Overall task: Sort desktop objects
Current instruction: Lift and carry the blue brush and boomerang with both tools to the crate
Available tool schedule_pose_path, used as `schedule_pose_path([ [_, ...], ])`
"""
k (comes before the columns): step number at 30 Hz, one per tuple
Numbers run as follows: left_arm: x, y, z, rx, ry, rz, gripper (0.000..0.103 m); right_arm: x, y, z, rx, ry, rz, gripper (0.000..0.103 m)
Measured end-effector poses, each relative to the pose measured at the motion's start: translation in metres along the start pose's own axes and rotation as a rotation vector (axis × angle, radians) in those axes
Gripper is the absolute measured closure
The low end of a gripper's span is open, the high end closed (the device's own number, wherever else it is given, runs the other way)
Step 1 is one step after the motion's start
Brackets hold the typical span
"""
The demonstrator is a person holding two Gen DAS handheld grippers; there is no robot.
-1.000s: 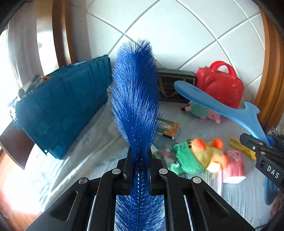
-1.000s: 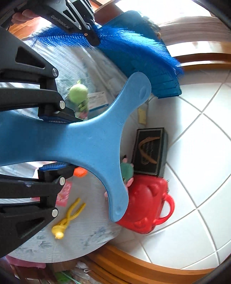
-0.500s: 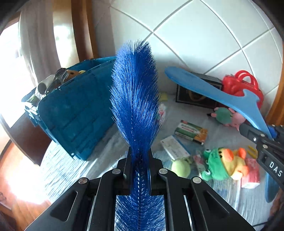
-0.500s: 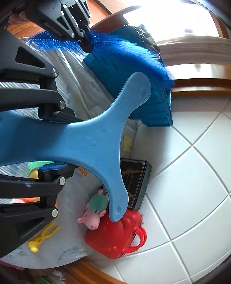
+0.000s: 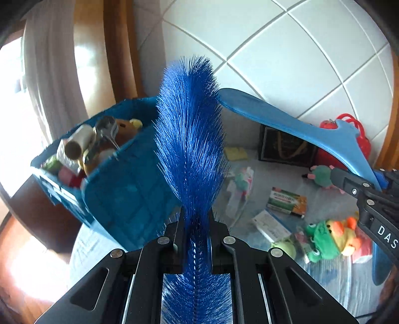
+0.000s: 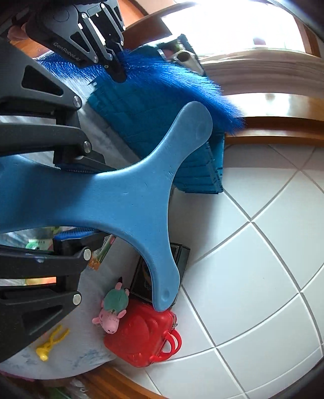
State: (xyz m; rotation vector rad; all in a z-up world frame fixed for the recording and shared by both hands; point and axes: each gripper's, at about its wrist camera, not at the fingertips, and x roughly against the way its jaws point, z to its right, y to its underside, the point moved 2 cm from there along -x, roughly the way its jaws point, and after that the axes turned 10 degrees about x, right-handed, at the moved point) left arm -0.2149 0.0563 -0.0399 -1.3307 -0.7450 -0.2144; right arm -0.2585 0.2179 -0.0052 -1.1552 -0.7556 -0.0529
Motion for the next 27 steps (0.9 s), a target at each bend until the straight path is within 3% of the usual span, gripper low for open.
schedule_pose_path([
  [5, 0.007, -0.041, -0.036, -0.006, -0.004, 0.015, 0.092, 0.001, -0.040, -0.031, -0.004, 0.017, 0.028, 0.068],
  [15, -0.005, -0.120, -0.122, 0.078, -0.090, 0.061, 0.092, -0.038, -0.143, -0.108, 0.101, -0.052, 0.081, 0.068],
  [19, -0.024, -0.150, -0.167, 0.101, -0.112, 0.072, 0.092, -0.061, -0.184, -0.146, 0.127, -0.070, 0.093, 0.068],
  [27, -0.090, -0.207, -0.256, 0.052, -0.113, 0.037, 0.092, -0.131, -0.253, -0.219, 0.081, -0.085, 0.082, 0.068],
])
